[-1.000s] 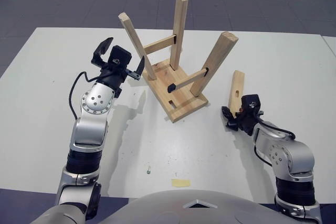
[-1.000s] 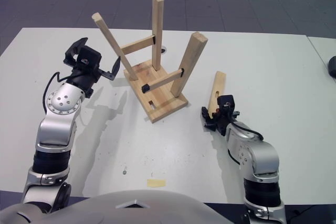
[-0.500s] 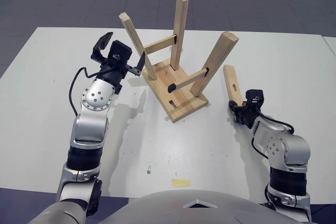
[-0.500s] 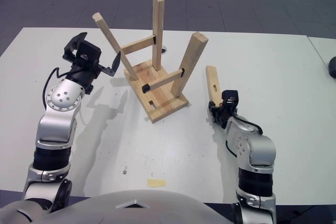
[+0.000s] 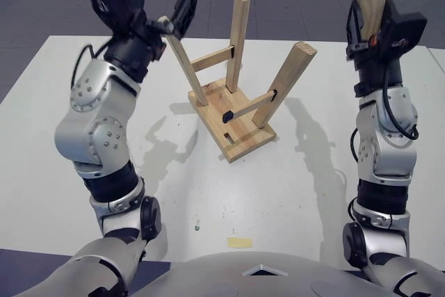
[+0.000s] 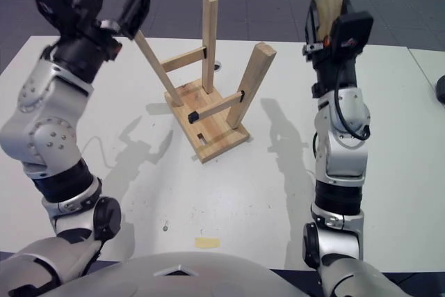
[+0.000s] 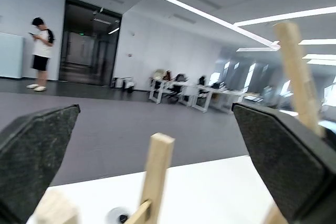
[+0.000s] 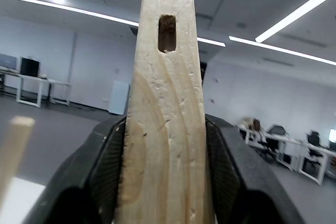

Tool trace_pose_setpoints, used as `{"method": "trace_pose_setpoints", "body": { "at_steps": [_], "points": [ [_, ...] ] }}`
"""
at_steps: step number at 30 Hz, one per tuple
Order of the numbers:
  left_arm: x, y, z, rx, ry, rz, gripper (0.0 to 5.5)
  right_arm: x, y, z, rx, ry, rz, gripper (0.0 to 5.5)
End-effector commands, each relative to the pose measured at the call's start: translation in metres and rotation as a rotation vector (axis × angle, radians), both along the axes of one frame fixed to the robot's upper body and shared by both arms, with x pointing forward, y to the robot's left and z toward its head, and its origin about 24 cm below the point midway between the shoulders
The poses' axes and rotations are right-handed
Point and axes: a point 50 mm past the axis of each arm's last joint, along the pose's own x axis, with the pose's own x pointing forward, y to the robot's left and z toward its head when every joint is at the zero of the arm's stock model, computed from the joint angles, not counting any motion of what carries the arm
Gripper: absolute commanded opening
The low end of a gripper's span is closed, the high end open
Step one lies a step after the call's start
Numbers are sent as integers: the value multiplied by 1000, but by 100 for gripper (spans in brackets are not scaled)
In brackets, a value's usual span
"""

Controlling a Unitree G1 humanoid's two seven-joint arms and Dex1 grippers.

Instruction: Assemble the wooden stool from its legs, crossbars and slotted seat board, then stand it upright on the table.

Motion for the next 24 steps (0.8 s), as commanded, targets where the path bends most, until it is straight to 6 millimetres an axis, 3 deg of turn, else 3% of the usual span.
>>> {"method": "trace_pose_setpoints", "body": {
  "at_steps": [1,5,12,24],
  "points": [
    [-25,-11,39,-258,-75,-323,540,-22,50,45,-125,-187,392,204],
    [-29,-20,42,-329,-26,-437,540,-36,76,27,-171,-94,636,204],
    [-34,-27,44,-363,77,-506,540,-49,89,4,-214,42,833,204],
    [-36,-13,42,-249,97,-397,349,-46,90,-3,-248,52,775,204]
  ]
}}
